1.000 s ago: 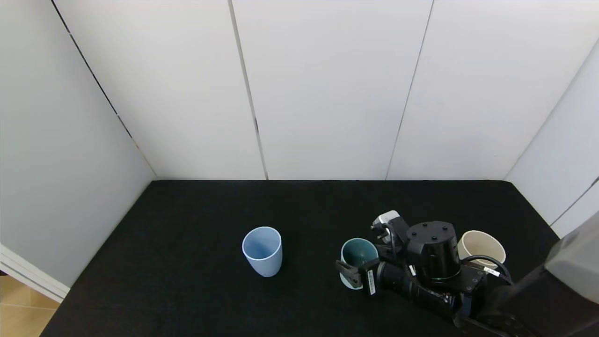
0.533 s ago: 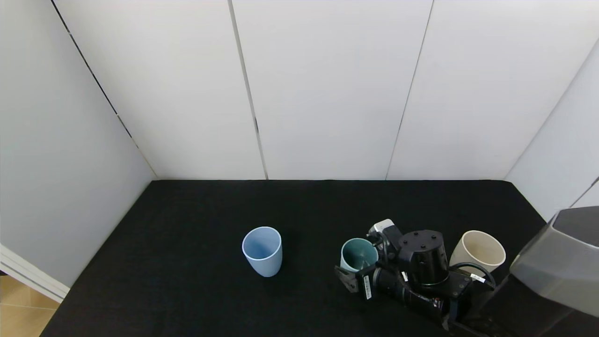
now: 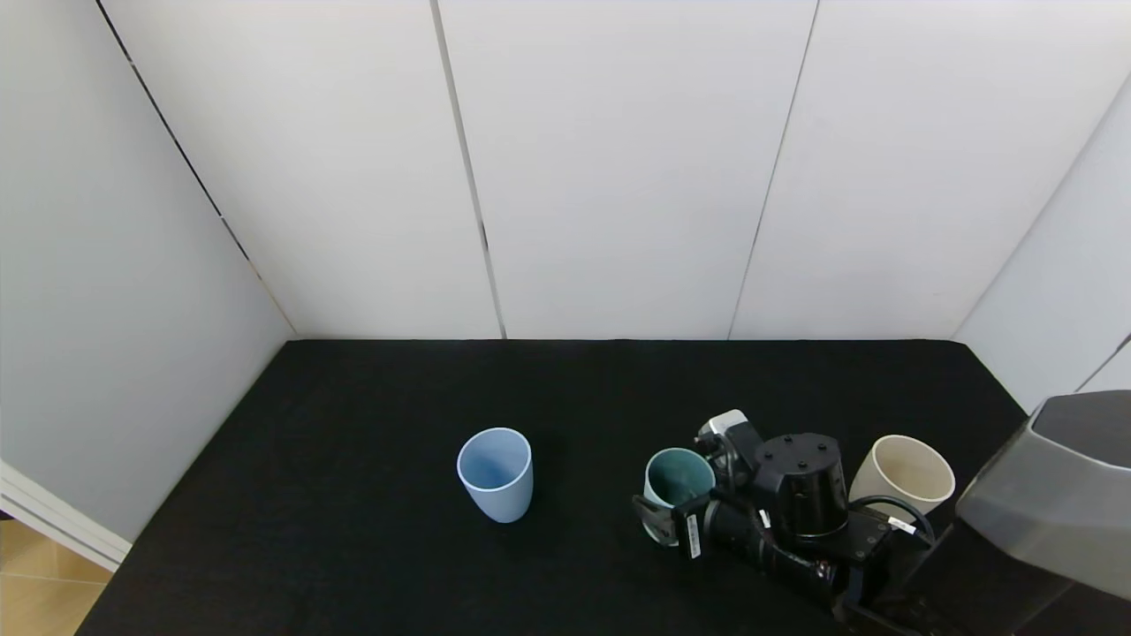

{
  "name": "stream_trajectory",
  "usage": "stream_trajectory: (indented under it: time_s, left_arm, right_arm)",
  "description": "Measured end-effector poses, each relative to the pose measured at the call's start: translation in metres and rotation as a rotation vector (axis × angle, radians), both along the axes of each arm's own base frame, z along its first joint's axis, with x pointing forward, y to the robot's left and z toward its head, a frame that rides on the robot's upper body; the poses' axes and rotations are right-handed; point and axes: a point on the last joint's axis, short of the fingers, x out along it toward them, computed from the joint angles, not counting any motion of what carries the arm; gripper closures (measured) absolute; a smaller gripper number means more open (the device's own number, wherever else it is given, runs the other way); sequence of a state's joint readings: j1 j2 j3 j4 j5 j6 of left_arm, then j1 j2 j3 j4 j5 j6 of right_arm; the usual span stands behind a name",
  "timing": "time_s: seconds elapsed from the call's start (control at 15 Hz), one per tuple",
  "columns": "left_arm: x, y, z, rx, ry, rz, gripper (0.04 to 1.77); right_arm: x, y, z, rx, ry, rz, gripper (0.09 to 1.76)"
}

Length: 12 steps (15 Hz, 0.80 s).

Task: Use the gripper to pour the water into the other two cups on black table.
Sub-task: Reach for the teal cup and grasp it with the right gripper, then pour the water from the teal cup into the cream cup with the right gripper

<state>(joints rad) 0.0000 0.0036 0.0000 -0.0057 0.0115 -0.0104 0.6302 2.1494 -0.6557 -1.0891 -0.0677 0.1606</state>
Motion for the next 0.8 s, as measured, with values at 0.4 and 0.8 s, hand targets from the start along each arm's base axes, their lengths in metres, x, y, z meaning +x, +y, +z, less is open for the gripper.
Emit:
stream_trajectory:
  time_s: [0.4,0.8]
  left_arm:
    - [0.000,0.000,0.000,0.000,0.000,0.000,0.09]
    - [0.000,0.000,0.000,0.000,0.000,0.000,0.09]
  right_arm:
    - [-0.003,0.001,0.011,0.006,-0.035,-0.020,0.62]
    - [-0.011,-0.013,0.049,0.024,-0.060,-0.039,0.63]
